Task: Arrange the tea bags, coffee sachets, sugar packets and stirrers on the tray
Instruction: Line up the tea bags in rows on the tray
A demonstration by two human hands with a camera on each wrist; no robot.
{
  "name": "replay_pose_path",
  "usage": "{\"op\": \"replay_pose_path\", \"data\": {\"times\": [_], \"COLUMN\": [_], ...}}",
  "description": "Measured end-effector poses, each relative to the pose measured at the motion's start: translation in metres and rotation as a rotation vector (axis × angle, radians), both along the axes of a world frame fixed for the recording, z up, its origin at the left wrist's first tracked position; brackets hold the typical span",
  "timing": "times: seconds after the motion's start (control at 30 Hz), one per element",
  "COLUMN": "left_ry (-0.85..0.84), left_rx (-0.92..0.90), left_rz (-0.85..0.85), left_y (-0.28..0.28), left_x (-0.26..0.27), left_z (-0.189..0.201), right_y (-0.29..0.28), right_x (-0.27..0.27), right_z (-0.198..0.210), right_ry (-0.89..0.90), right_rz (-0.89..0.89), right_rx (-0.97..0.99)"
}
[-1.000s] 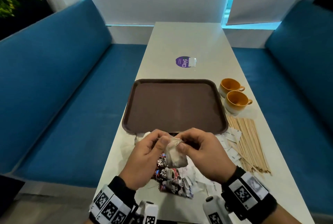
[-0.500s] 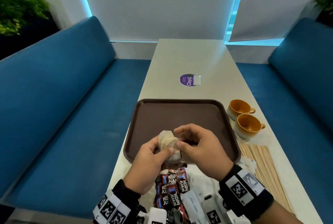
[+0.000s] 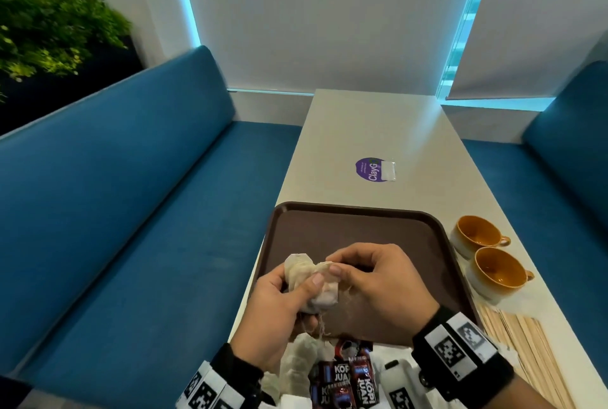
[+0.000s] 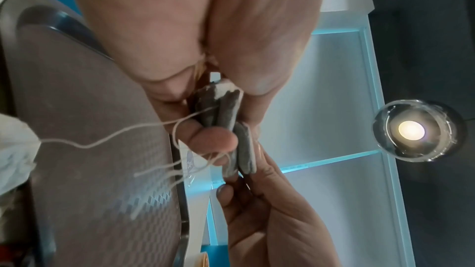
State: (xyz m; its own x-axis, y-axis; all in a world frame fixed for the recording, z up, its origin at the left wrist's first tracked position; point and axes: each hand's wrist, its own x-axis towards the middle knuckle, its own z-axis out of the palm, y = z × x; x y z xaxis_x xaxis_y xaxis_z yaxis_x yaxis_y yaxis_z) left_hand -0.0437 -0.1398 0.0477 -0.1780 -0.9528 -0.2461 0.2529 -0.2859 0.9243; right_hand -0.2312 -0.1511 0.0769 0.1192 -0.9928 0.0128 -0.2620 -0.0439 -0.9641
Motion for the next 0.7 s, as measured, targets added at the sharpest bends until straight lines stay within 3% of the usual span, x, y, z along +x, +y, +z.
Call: {"op": "replay_pose_path", "data": {"times": [0.2,0.5,0.7], "left_ry": [0.139,0.126,0.177], "left_rx": [0.005,0.006,0.064], "left_rz": [-0.018,0.077,0.111], "left_y": [-0.006,-0.012,-0.015], "left_x": [0.008,0.009,0.008], "left_z": [-0.003,-0.007,-0.009], "right_y": [-0.014,-0.022,-0.023], "right_x": [0.010,0.020,0.025], "right_z": [0.001,-0.005,-0.009], "right_ry": [-0.031,-0.048,-0.154], "right_rz": [-0.025,-0.030,-0.023], "right_rx": [0.011,0.011,0.070]}}
